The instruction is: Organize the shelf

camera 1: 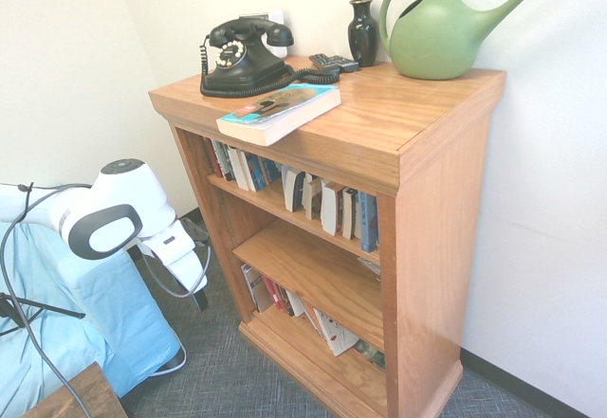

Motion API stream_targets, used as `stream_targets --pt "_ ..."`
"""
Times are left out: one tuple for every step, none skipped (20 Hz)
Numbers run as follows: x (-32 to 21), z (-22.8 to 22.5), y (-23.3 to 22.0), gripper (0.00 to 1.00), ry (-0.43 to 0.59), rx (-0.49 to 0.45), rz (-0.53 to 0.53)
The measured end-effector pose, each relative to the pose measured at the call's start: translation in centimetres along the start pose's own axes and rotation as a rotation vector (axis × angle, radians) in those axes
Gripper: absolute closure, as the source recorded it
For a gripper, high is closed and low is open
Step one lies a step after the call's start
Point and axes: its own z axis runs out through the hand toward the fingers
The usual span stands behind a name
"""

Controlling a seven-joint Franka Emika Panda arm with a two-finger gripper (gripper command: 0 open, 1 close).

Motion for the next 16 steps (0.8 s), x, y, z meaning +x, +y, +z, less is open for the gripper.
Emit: stream_targets --pt "0.0 0.0 0.0 0.00 0.000 0.000 0.000" --pt "0.1 0.0 0.0 0.00 0.000 0.000 0.001" --pt "0.2 0.0 0.1 0.00 0.002 -0.002 0.000" --pt "0.2 0.0 0.1 0.00 0.006 -0.005 -0.003" --pt "0.3 0.0 0.2 0.00 0.012 -0.009 -0.009" --pt "0.4 -0.1 0.2 0.00 0.022 -0.014 -0.018" --pt "0.5 -0.2 0.2 0.00 0.039 -0.018 -0.031" --pt "0.7 -0.3 0.2 0.00 0.067 -0.026 -0.048" --pt "0.9 -0.6 0.3 0.00 0.105 -0.034 -0.065" --pt "1.1 -0.9 0.4 0.00 0.152 -0.044 -0.083" --pt "1.4 -1.2 0.7 0.00 0.200 -0.056 -0.096" --pt "1.6 -1.5 1.2 0.00 0.248 -0.067 -0.107" --pt "1.8 -1.7 1.7 0.00 0.295 -0.081 -0.117" --pt "1.9 -2.1 2.1 0.00 0.341 -0.092 -0.125" --pt "2.0 -2.5 2.6 0.00 0.389 -0.102 -0.133" --pt "2.1 -3.0 2.9 0.00 0.437 -0.112 -0.143"
